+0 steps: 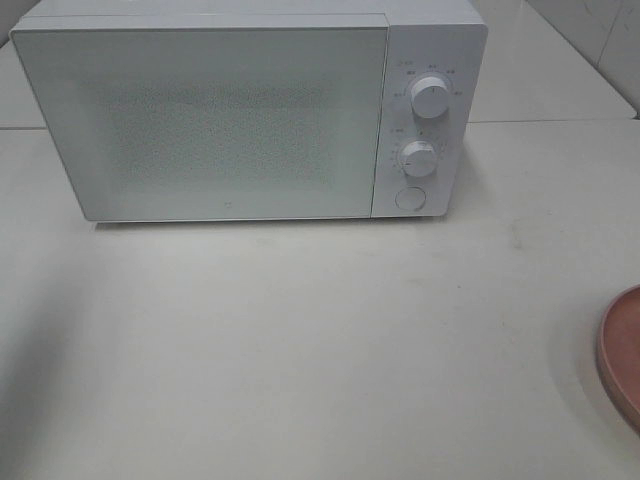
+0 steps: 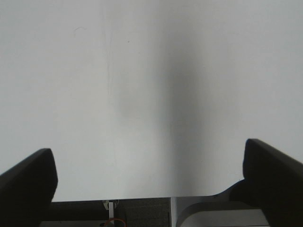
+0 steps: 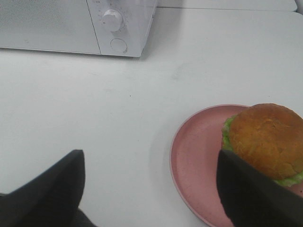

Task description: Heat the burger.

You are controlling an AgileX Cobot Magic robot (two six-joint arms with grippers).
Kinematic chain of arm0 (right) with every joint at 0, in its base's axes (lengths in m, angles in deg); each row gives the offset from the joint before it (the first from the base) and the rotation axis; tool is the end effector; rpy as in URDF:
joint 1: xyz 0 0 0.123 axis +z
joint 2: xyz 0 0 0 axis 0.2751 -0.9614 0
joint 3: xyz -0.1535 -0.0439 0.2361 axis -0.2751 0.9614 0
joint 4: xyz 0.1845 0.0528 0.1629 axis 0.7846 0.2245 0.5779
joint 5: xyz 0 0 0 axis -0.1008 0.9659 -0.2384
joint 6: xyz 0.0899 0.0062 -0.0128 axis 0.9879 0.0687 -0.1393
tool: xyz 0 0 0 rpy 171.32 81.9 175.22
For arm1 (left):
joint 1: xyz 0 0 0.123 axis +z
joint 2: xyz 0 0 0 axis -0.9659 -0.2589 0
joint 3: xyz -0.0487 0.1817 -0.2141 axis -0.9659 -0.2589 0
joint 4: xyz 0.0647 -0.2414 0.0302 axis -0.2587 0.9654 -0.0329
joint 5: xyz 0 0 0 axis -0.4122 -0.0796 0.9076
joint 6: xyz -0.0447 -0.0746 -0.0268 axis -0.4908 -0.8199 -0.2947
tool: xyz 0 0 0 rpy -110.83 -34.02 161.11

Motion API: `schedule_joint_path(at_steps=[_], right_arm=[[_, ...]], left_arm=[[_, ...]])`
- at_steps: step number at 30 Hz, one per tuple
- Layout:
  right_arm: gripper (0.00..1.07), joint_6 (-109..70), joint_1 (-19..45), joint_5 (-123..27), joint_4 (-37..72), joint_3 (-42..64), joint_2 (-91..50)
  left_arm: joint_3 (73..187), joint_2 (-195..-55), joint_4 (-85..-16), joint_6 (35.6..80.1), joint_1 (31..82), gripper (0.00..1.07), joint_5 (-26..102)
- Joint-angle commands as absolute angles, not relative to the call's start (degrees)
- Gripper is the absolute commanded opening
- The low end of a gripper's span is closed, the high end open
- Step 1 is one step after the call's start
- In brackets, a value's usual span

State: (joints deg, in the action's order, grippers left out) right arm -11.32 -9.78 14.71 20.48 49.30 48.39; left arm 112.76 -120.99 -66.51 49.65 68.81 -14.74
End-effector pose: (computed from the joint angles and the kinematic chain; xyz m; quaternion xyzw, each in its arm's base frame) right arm -0.0063 0.0041 0.2817 -0.0183 0.8432 0.0773 0.5317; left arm 0.1949 -0.0193 0.3030 0.0183 0.9848 -0.0054 0.1724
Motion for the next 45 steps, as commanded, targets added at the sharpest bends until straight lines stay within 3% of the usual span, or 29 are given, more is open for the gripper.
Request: schedule_joint_path(at_steps=[1, 16, 38, 45], right_arm=[[0.74, -11.8, -10.0, 14.7, 20.6, 49.4, 49.9], [0.74, -11.8, -10.0, 14.7, 20.6, 49.4, 49.9], [0.74, -11.8, -10.0, 14.7, 20.6, 49.4, 49.9], [0.74, -11.8, -10.0, 14.7, 20.6, 49.4, 49.9]], left_arm=[[109.0, -115.8, -67.3, 48.3, 69.0, 1.02, -15.7], [90.3, -88.5, -66.3, 49.3, 69.0, 1.02, -14.7], [88.2, -60.1, -63.3, 50.9, 69.0, 1.02, -10.3], [88.2, -54.8, -63.4, 51.0, 75.1, 1.02, -10.3]])
